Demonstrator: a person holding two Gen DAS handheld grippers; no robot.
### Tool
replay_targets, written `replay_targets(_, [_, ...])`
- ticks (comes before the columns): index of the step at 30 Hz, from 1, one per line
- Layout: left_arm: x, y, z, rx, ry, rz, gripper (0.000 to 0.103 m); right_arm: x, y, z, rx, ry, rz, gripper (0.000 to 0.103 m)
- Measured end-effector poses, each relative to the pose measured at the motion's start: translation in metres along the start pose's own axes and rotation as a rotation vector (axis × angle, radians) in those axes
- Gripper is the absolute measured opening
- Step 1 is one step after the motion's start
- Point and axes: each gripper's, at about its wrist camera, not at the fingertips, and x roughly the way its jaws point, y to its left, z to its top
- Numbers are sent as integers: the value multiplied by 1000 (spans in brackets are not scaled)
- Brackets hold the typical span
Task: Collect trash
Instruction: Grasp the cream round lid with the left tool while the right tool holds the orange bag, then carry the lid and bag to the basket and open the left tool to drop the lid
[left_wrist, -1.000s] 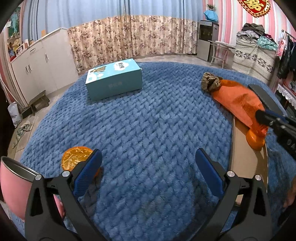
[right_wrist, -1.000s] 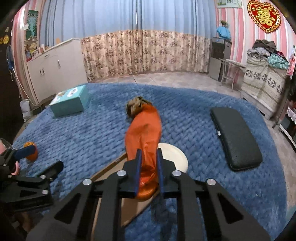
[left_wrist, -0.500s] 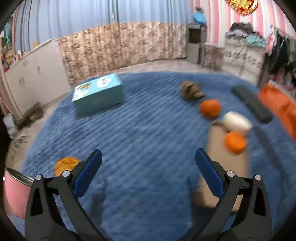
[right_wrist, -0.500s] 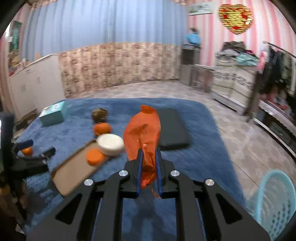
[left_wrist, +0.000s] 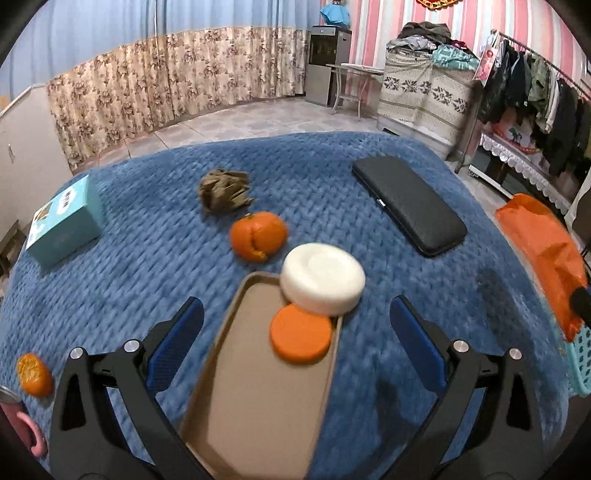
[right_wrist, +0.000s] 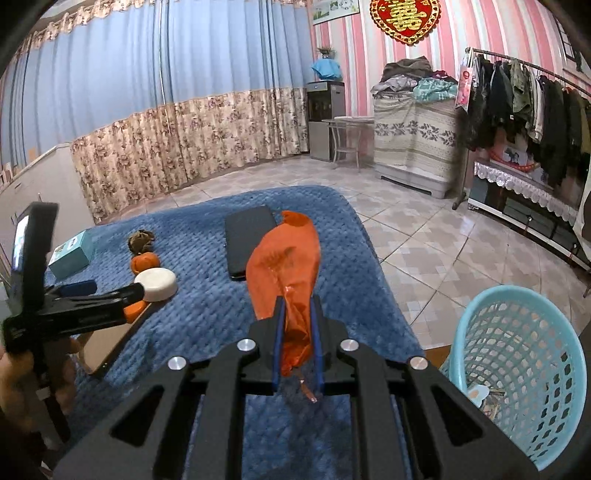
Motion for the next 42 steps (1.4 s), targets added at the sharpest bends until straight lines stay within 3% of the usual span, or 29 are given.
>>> replay_targets(7, [32,-16,5,27,31,53,94,6,-8,-3,48,3,25,14])
replay_targets(11, [41,-22,4,64,52,60,72,9,-8,-5,47,14,36,14])
replay_targets(13, [43,-22,3,58,49,56,70,10,-8,-4,45,14,37,14])
replay_targets(15, [41,-22,4,56,37,45,60,9,-8,-4,37,15,41,14])
replay_targets(25, [-3,-29,2,56,-63,-17,58,-10,-16,-7,30,-23,15,14])
replay_targets(26, [-10,-31,2,64,-77,-30,45,-15,-18,-7,31,-32,8,13])
replay_targets(27, [-16,-34,2,70,-83,-42,41,-20,-20,-7,33,-40,3,13])
replay_targets(35, [-41,-47,-7,105,-108,-41,41,-44,-39,-19,59,-58,-35,14])
replay_targets(37, [-43,-40,-9,97,-104,-29,53,-43,-43,-19,69,-55,-36,14])
replay_targets(39, [-45,-30,-12,85,-110,-12,71,-42,-44,-17,74,-56,-35,14])
replay_targets(42, [-46,-12,-15,68,-111,3,82,-40,-45,-15,86,-61,-24,14])
